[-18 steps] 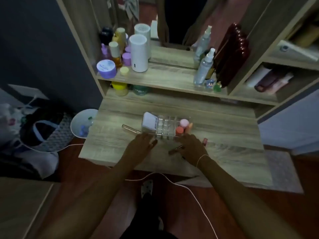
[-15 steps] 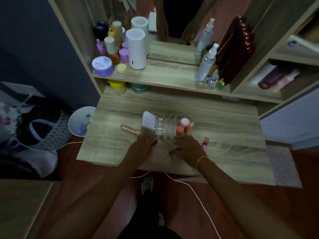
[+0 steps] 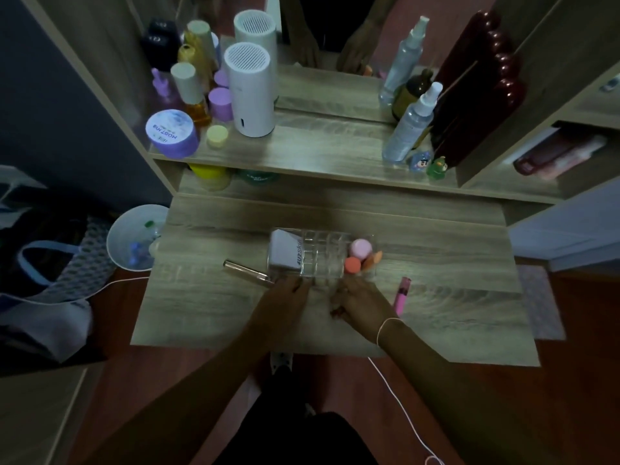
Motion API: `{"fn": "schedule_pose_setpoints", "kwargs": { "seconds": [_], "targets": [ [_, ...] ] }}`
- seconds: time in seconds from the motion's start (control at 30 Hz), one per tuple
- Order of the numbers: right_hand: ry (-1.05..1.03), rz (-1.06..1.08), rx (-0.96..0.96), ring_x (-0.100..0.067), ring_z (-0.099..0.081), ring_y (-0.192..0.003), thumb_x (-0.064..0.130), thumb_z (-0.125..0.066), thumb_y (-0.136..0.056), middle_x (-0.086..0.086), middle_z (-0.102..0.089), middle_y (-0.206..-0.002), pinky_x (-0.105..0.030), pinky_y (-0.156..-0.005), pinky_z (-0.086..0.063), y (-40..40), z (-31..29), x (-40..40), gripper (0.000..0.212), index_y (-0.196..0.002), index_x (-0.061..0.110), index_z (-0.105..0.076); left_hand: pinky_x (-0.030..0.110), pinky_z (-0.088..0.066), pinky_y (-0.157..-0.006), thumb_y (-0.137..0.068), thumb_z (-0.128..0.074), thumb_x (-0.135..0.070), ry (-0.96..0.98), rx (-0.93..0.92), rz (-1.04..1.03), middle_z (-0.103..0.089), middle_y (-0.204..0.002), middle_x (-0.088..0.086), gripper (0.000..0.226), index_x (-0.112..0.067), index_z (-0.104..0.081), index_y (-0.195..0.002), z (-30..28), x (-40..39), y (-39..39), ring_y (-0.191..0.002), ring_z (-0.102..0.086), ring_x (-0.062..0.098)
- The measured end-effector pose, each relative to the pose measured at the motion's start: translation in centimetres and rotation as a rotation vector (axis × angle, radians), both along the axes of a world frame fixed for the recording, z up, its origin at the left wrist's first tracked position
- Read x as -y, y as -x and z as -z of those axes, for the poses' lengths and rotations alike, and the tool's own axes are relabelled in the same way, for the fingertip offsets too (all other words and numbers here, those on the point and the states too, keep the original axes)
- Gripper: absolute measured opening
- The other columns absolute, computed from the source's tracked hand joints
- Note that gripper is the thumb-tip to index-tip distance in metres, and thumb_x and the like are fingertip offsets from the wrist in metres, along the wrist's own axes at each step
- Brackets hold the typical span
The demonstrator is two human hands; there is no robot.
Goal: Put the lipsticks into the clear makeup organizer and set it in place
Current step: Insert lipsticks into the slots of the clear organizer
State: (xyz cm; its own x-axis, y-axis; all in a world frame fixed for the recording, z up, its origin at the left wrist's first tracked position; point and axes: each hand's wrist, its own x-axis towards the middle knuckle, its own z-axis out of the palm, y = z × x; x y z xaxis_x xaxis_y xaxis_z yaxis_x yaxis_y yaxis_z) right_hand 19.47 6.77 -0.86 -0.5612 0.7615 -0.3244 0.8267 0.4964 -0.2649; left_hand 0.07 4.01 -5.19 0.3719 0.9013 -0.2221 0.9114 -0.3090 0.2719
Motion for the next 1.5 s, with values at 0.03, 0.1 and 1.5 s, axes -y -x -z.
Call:
{"fn": "schedule_pose_setpoints", "kwargs": {
  "seconds": [0.03, 0.1, 1.5],
  "targets": [
    [0.005, 0.005, -0.002, -0.034, -0.059, -0.108, 0.018, -0.070, -0.077, -0.015, -0.066, -0.112, -0.041, -0.085, -0.049, 0.0, 0.0, 0.0, 0.024, -0.100, 0.010, -0.071, 0.047, -0.045, -0.084, -0.090, -0.022, -0.012, 0.033, -0.019, 0.020, -0.052, -0.118, 0.017, 0.041, -0.006, -0.044, -0.125, 0.2, -0.1, 0.0, -0.108, -0.050, 0.034],
    [0.006, 0.002, 0.006, -0.035, -0.058, -0.108, 0.019, -0.069, -0.078, -0.014, -0.066, -0.111, -0.042, -0.085, -0.049, 0.1, 0.1, -0.1, 0.023, -0.100, 0.011, -0.070, 0.047, -0.043, -0.086, -0.090, -0.017, -0.014, 0.084, -0.010, 0.032, -0.052, -0.116, 0.015, 0.043, -0.005, -0.044, -0.121, -0.1, -0.3, 0.0, -0.105, -0.050, 0.030],
    [0.135, 0.354, -0.202, -0.030, -0.064, -0.093, 0.016, -0.063, -0.084, -0.014, -0.070, -0.097, -0.046, -0.084, -0.054, 3.2, -4.5, -11.2, 0.016, -0.098, 0.010, -0.064, 0.022, -0.048, -0.077, -0.081, -0.069, -0.001, -0.320, 0.745, -0.422, -0.063, -0.096, 0.009, 0.023, -0.007, -0.062, -0.102, -7.4, -10.2, -0.9, -0.086, -0.058, 0.014]
  ]
}}
